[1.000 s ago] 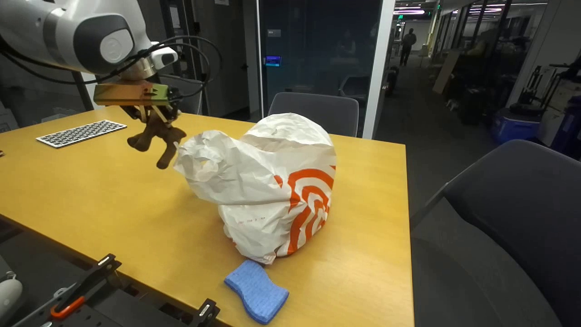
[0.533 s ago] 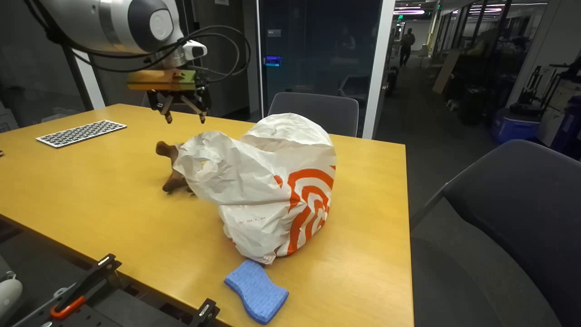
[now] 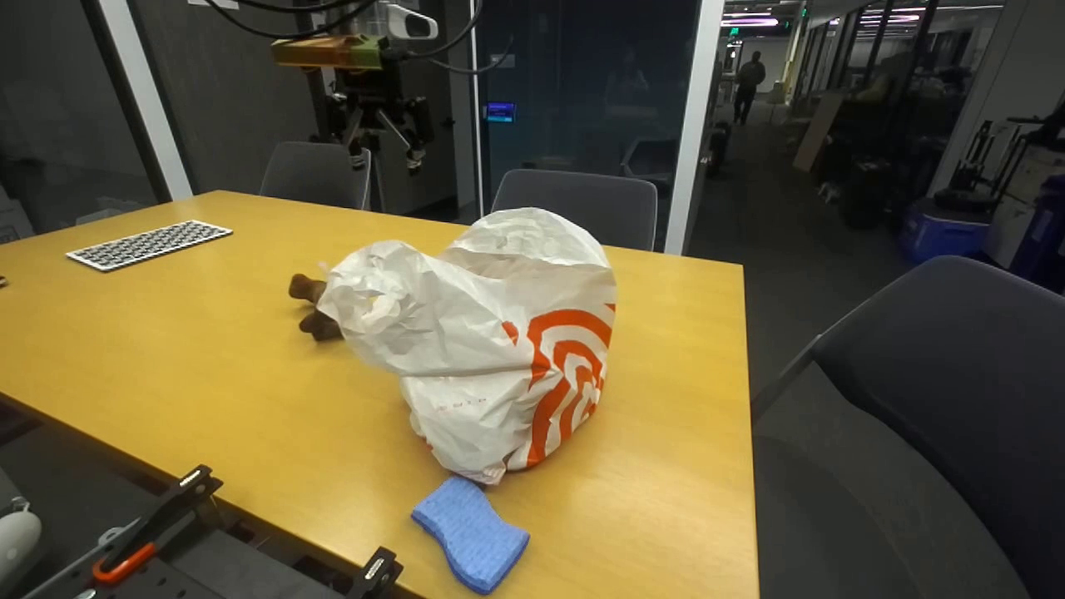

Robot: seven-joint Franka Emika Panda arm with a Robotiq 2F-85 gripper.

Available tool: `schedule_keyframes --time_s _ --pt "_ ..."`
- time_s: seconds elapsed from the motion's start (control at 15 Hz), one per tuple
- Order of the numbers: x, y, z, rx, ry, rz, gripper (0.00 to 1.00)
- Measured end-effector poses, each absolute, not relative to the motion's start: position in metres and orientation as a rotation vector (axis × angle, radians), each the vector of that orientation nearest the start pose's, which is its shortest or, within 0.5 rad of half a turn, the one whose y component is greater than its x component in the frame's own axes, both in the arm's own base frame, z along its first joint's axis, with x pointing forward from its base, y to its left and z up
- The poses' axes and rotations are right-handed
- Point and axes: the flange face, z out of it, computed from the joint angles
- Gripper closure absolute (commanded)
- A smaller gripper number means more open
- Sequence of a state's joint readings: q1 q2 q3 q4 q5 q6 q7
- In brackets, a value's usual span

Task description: Move the objects out of the bag

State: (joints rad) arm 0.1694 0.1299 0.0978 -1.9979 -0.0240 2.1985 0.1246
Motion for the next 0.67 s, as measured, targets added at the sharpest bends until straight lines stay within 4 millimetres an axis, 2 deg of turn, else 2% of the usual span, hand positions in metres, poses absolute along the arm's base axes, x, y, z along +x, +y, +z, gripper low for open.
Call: schedule_keyframes --time_s 0.13,0.27,0.53,0.67 --pt "0.578 0.127 0.402 -3.140 -0.076 -0.070 0.00" --pt "0.590 0.109 0.383 -3.140 0.093 -0.025 0.00" --pt "0.602 0.106 0.330 -3.121 0.437 0.052 0.00" --pt "0.600 0.102 0.317 -3.102 0.609 0.074 0.00"
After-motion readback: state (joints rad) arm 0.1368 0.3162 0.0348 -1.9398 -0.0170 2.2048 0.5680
